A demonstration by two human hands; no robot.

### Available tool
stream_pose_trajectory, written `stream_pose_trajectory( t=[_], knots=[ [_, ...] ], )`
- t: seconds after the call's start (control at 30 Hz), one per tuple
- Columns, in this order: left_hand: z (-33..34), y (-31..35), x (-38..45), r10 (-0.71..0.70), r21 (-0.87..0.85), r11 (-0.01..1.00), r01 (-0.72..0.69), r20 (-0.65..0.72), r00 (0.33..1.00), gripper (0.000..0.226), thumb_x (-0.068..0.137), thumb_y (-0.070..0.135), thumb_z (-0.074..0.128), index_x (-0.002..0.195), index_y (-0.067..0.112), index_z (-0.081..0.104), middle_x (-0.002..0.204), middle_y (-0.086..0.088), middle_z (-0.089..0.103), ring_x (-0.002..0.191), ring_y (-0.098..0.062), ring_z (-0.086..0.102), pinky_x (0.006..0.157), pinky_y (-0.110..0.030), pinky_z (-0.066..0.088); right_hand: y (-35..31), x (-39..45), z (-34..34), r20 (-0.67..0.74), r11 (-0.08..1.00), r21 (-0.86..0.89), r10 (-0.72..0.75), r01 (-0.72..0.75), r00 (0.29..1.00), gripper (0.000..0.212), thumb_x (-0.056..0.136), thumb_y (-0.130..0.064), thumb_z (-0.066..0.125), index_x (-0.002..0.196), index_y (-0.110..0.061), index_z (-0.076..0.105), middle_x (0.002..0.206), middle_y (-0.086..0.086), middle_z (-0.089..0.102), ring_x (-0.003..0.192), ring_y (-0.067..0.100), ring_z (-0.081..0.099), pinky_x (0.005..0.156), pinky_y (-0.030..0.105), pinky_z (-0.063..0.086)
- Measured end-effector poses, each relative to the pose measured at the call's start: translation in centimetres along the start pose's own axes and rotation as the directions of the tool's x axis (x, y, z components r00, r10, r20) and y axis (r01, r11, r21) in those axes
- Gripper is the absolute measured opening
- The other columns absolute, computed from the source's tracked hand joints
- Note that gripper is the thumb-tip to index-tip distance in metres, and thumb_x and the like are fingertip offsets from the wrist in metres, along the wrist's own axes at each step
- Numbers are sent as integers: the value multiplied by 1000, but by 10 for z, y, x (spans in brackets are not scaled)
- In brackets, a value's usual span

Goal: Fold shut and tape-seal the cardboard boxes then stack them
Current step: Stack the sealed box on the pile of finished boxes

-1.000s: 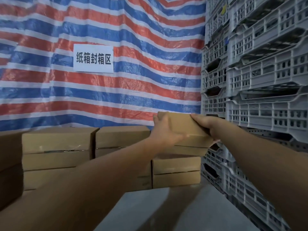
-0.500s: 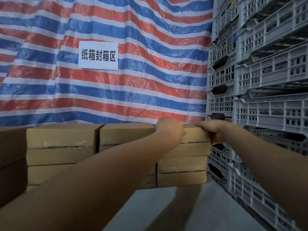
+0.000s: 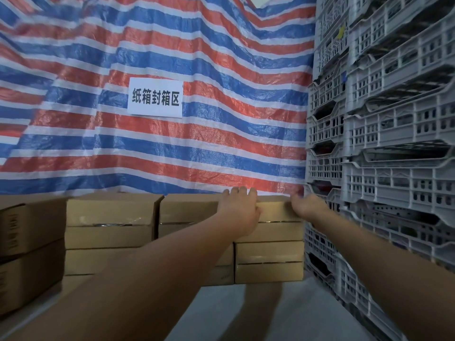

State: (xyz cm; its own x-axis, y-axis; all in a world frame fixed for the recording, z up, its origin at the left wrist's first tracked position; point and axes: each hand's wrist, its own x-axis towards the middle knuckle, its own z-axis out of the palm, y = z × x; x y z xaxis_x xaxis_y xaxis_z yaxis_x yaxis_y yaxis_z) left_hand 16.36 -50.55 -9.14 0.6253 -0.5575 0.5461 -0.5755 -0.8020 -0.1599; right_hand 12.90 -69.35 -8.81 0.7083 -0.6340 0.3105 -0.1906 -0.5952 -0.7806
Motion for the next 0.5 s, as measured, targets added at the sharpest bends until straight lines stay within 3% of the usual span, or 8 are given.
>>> stream_pose_trajectory(
  t=[0.07,0.13,0.27,0.37,0.43,0.5],
  knots=[
    [-18,-3,-14,1,-6,1000,-1,-2,1000,54,103,43,33,148,13,29,147,-13,41,133,-31,40,109,-47,33,-9,-13,-8,-86,994,-62,-90,85,992,55,101,-44,45,128,3,54,113,20,63,79,26,58,59,28,42],
    [-43,-6,-31,5,-3,1000,-5,19,1000,49,102,42,34,142,13,38,136,-11,48,120,-29,49,99,-45,42,-25,-31,-19,-117,988,-25,-155,153,981,39,98,-37,49,107,0,62,98,15,65,79,27,60,61,30,47],
    [-110,-10,-75,-14,-56,998,12,-41,999,39,103,40,37,125,13,53,113,-7,56,100,-25,56,81,-38,49,-76,-92,-48,-129,960,20,-274,279,953,29,93,-24,50,69,-9,53,66,6,55,62,22,51,55,29,38],
    [-164,-15,-118,-9,-84,996,-1,-119,993,32,103,38,37,110,14,57,103,-6,58,92,-23,57,75,-35,48,-115,-152,-72,-126,931,65,-349,359,929,31,92,-22,50,63,-11,49,58,5,48,55,23,44,54,29,34],
    [-197,-22,-150,-24,-101,995,10,-137,990,28,102,38,38,95,15,53,90,-2,55,85,-21,56,73,-35,49,-135,-191,-88,-117,917,82,-380,390,918,31,92,-23,51,63,-10,54,61,8,52,55,22,44,56,29,35],
    [-227,-30,-181,-49,-105,994,34,-140,989,28,102,40,39,94,16,52,81,2,50,82,-19,54,71,-33,48,-148,-227,-102,-97,914,92,-387,395,917,31,91,-24,51,70,-4,63,68,11,56,60,21,47,59,31,37]
  ],
)
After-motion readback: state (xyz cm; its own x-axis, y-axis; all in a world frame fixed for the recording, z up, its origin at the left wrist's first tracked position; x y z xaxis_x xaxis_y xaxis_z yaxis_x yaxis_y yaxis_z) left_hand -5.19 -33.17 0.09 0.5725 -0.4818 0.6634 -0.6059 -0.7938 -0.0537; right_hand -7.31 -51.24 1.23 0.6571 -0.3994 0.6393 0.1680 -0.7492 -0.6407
